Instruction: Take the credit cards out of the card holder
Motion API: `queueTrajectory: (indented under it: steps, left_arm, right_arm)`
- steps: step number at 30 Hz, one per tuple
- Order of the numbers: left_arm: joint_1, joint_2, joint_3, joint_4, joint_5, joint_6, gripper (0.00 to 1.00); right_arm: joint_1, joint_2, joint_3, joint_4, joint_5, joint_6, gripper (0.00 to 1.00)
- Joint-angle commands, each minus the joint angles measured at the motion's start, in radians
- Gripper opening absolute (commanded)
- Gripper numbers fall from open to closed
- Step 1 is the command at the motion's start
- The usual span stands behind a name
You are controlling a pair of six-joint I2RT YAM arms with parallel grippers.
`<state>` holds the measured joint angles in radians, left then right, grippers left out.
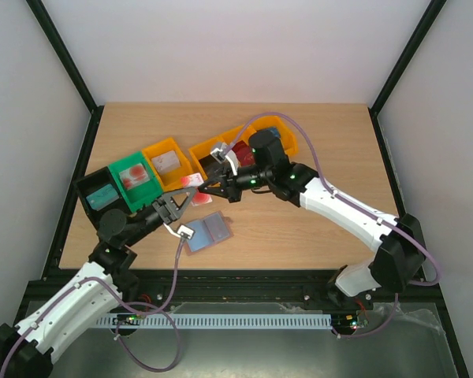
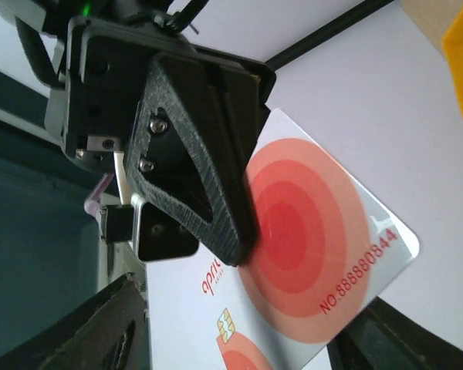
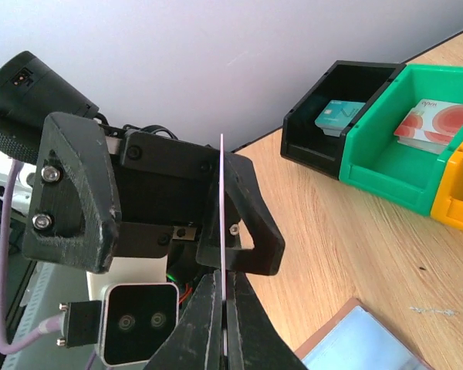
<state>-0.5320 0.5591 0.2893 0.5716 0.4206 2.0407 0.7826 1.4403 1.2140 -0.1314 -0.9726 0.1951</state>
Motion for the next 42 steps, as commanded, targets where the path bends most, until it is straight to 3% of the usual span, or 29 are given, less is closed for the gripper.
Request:
queueTrajectory:
  steps: [1, 7, 8, 11, 14, 16, 19, 22, 26, 31, 37, 42]
  left_arm:
    - [-0.016, 0.002, 0.004, 0.018, -0.035, 0.146, 0.55]
    - [-0.036, -0.006, -0.003, -0.010, -0.047, 0.145, 0.04]
    - [-0.041, -0.008, -0.006, -0.014, -0.053, 0.142, 0.02]
    - [-0.057, -0.021, -0.012, -0.048, -0.093, 0.112, 0.02]
    - [-0.081, -0.042, -0.002, -0.153, -0.192, 0.063, 0.02]
    - [-0.105, -0.046, 0.035, -0.302, -0.322, -0.023, 0.02]
    - [-0.129, 0.013, 0.152, -0.571, -0.542, -0.335, 0.02]
    - [-0.101, 0.184, 0.349, -0.935, -0.699, -0.704, 0.02]
    - [0.074, 0.396, 0.533, -1.327, -0.624, -0.896, 0.02]
    - [0.370, 0.719, 0.784, -1.547, -0.554, -1.000, 0.02]
    - [0.530, 1.007, 1.045, -1.502, -0.513, -1.213, 0.02]
    - [0.539, 1.085, 1.058, -1.342, -0.572, -1.238, 0.02]
  right_arm:
    - [0.011, 0.003, 0.039, -0.008, -0.032, -0.006, 0.02]
    - [0.014, 0.006, 0.039, -0.016, -0.024, -0.011, 0.02]
    - [0.015, 0.005, 0.040, -0.015, -0.019, -0.010, 0.02]
    - [0.013, 0.001, 0.043, -0.024, 0.038, -0.014, 0.04]
    - [0.010, -0.006, 0.057, -0.056, 0.186, -0.010, 0.42]
    - [-0.004, -0.015, 0.054, -0.060, 0.287, 0.012, 0.61]
    - [-0.063, -0.039, 0.022, -0.025, 0.349, 0.073, 0.81]
    - [-0.115, -0.066, -0.025, 0.013, 0.423, 0.126, 0.93]
    - [-0.156, -0.082, -0.046, 0.009, 0.484, 0.142, 0.99]
    - [-0.172, -0.100, -0.072, 0.014, 0.489, 0.134, 0.99]
    - [-0.177, -0.111, -0.088, 0.011, 0.488, 0.119, 0.99]
    - [-0.178, -0.131, -0.098, 0.002, 0.494, 0.104, 0.99]
